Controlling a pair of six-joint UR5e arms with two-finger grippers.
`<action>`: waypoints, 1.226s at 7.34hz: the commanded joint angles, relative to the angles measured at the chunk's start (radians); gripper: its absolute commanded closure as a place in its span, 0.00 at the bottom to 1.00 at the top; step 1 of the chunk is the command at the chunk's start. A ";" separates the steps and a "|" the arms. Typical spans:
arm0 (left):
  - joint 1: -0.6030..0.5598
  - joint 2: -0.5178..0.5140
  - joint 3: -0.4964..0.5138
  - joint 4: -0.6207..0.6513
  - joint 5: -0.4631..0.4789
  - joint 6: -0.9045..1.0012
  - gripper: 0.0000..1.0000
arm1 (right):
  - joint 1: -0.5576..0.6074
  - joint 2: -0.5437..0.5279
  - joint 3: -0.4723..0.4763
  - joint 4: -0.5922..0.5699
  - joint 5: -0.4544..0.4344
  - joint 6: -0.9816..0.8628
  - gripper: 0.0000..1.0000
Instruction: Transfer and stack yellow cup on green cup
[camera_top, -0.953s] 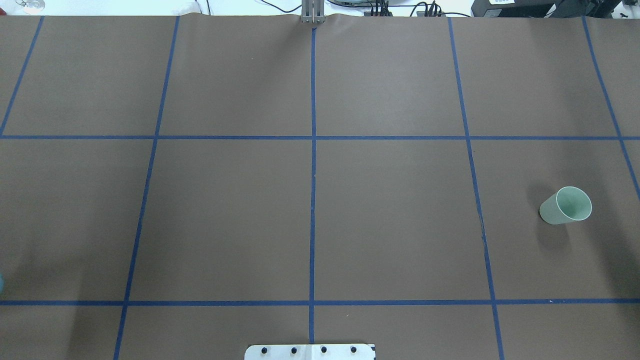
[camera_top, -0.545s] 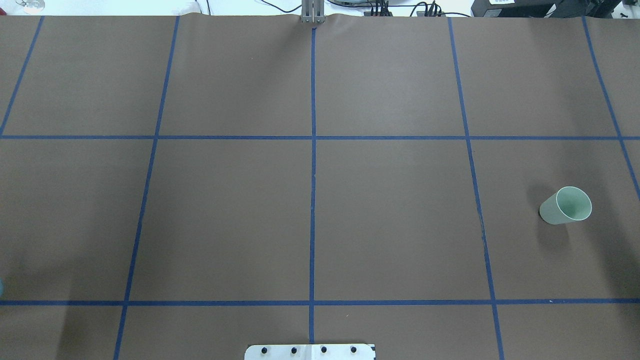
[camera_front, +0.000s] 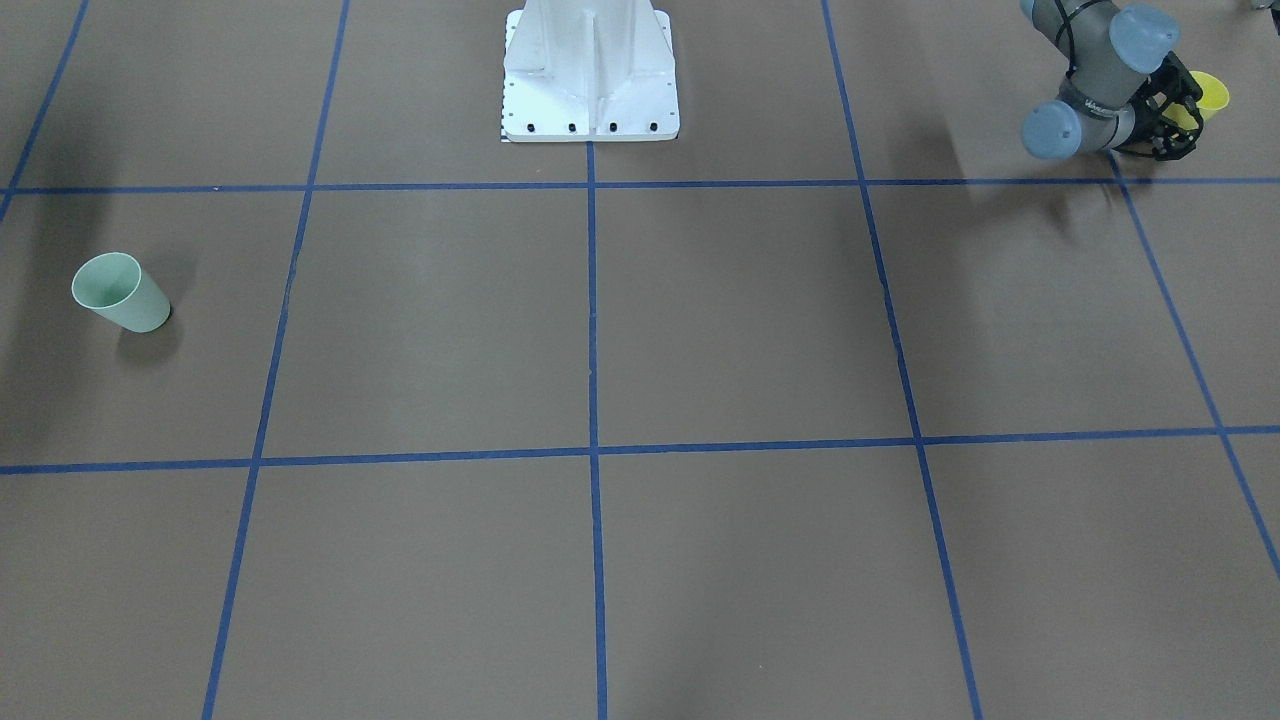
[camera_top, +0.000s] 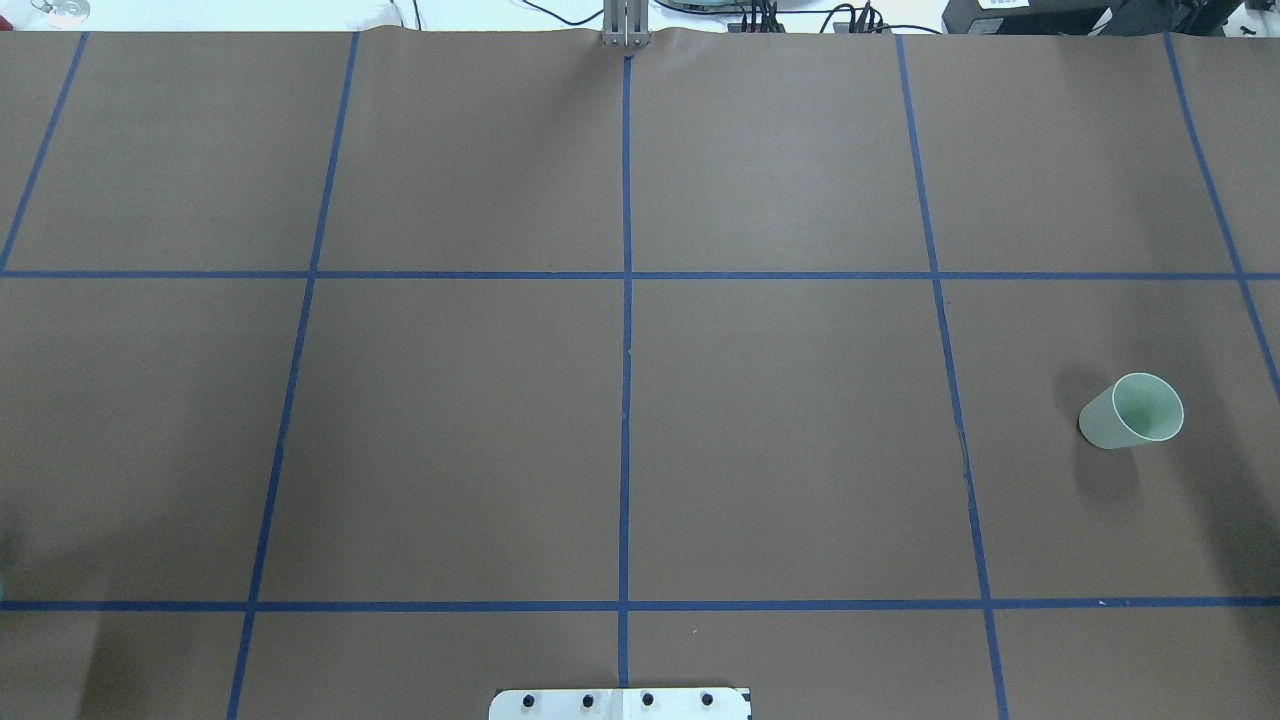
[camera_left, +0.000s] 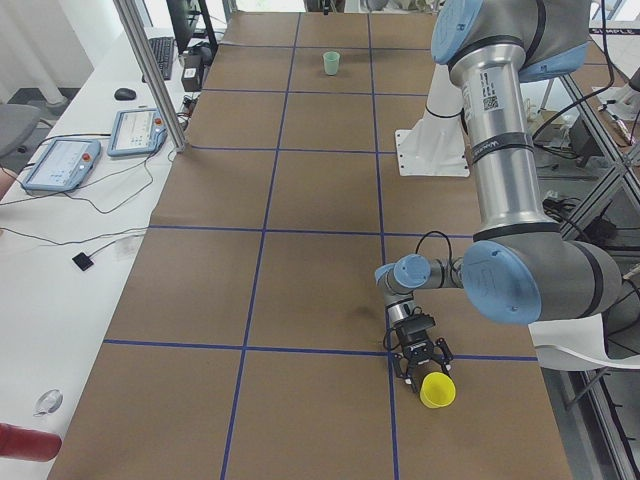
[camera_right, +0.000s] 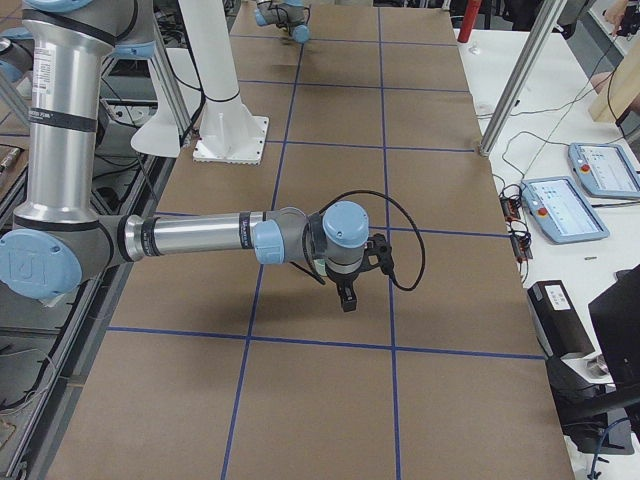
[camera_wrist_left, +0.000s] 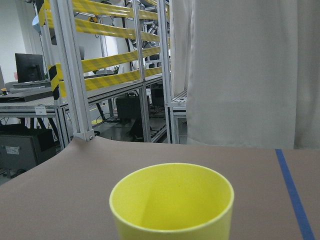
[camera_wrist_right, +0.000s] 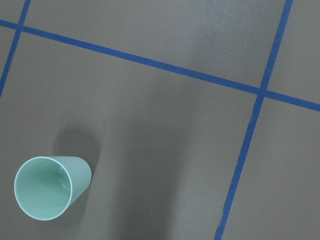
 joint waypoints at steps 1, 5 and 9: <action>0.009 0.000 0.025 -0.016 -0.004 0.000 0.05 | -0.002 -0.006 0.002 0.000 0.000 -0.001 0.01; 0.029 0.000 0.027 -0.022 -0.007 -0.022 0.20 | -0.002 -0.010 0.002 0.000 0.000 -0.001 0.00; 0.049 0.038 0.045 -0.041 -0.025 -0.011 1.00 | -0.002 -0.010 0.009 0.000 0.008 0.000 0.01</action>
